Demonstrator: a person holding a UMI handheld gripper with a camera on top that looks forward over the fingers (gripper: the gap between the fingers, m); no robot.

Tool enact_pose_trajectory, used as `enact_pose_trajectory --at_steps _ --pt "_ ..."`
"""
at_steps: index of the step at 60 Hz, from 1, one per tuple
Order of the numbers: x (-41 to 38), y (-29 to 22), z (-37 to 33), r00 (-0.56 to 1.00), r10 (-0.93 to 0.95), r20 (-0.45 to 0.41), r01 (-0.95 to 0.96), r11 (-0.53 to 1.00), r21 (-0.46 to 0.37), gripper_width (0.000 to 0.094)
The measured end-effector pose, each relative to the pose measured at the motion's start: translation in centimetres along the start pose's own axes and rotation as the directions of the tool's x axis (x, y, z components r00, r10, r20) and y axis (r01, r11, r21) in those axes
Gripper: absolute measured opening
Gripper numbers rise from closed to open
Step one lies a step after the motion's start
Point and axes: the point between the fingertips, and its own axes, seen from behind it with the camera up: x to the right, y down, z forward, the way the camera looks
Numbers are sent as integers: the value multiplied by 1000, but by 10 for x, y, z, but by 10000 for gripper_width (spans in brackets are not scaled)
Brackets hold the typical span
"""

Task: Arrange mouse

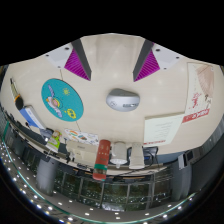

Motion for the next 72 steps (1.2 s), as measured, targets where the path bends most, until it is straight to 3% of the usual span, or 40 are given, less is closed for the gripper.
enact_pose_trajectory --at_steps 9,40,46,52,72 --pt "1 -5 32 1000 -3 -13 3 1000 -23 858" --pt "-7 -78 102 999 -7 39 6 1000 25 835" --pt "-11 -90 113 998 -10 66 7 999 52 743" --pt "-22 -94 119 993 -5 119 -4 997 72 501" --pt "-21 -97 117 994 30 100 -37 997 67 386"
